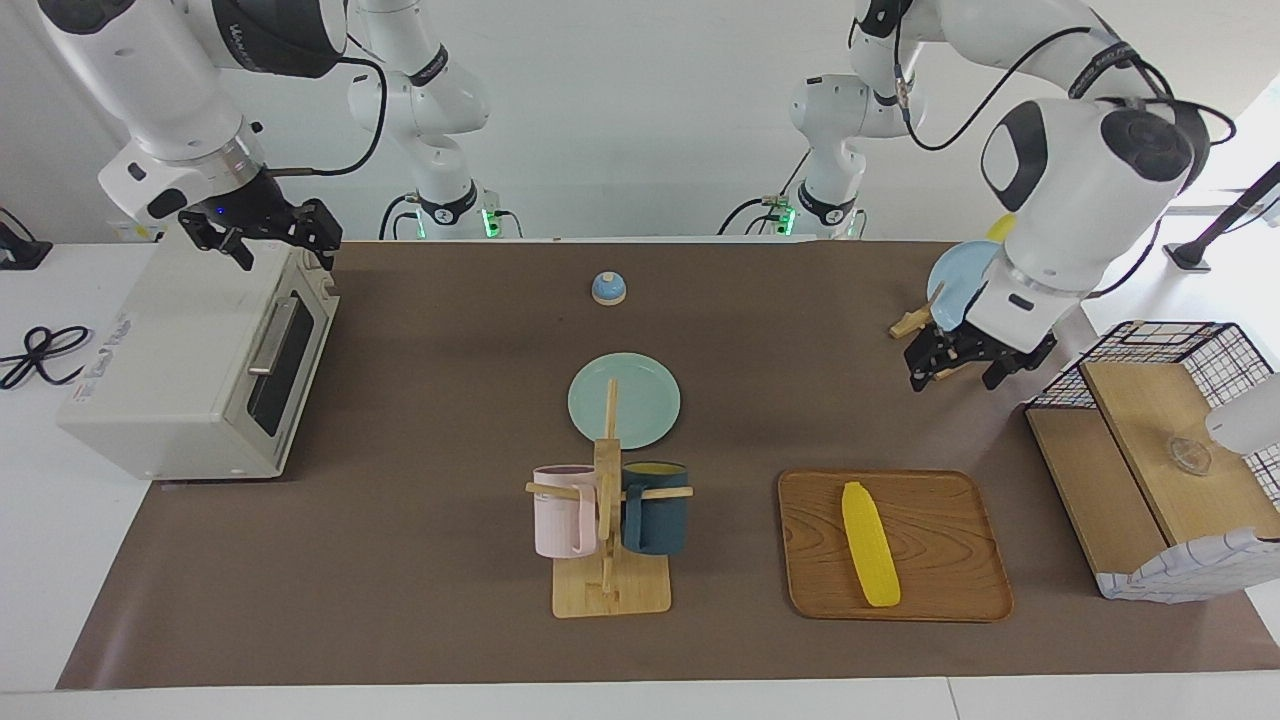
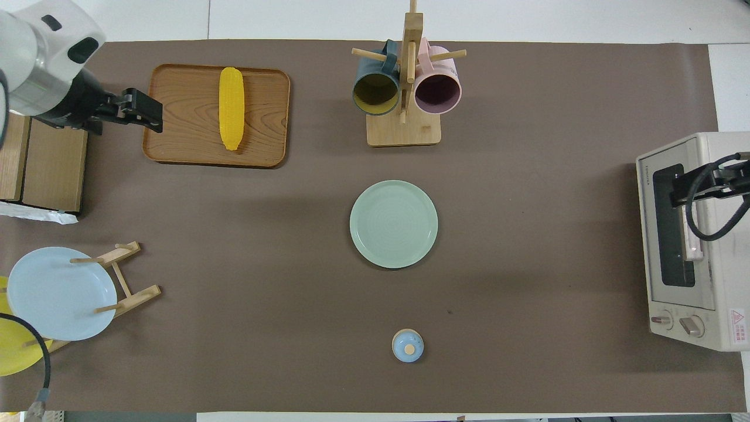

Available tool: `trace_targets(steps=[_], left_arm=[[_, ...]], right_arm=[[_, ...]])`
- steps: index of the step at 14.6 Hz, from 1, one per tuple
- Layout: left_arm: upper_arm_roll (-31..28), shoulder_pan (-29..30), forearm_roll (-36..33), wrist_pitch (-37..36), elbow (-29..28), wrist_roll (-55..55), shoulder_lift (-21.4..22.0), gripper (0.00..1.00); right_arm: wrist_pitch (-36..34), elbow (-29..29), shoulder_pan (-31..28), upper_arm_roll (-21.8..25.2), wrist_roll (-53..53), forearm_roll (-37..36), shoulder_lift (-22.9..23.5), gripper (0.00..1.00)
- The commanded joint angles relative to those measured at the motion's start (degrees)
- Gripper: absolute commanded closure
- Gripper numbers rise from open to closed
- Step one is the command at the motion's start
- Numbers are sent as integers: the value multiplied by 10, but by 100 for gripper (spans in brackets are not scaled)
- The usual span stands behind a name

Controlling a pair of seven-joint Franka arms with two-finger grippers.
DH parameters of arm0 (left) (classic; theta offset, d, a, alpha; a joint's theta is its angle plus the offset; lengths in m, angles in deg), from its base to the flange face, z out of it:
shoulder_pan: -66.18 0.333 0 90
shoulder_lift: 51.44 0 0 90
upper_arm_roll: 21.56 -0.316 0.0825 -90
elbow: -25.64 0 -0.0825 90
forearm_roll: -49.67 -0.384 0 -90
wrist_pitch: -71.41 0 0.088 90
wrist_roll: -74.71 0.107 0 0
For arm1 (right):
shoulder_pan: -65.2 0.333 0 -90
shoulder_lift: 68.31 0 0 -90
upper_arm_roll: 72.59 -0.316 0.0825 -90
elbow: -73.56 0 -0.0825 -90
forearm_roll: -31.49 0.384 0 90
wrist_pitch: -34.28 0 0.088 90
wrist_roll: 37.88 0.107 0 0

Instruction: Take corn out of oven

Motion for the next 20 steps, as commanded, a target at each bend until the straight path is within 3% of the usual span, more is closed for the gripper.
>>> trace_targets(steps=[1, 5, 7, 9, 11, 14, 20], left_arm=[[3, 23, 0, -74, -37, 9, 81, 0], [9, 58, -1, -154, -42, 11, 130, 0], [9, 57, -1, -169, -73, 11, 151, 0], [9, 50, -1, -131, -129, 10, 178, 0], [10, 48, 1, -36, -186, 11, 192, 0], [10, 37, 2, -16, -182, 10, 175, 0], [9, 34, 2, -73, -124, 10, 151, 0]], right_arm=[[14, 9, -6, -1, -6, 28, 6, 0], [19, 9, -3, -1, -4, 43, 5, 0], [27, 8, -4, -1, -6, 43, 5, 0], [28, 8, -4, -1, -7, 43, 5, 0], [28, 8, -3, -1, -7, 40, 5, 0], [29, 7, -4, -1, -6, 39, 5, 0], [34, 6, -2, -1, -6, 36, 4, 0]])
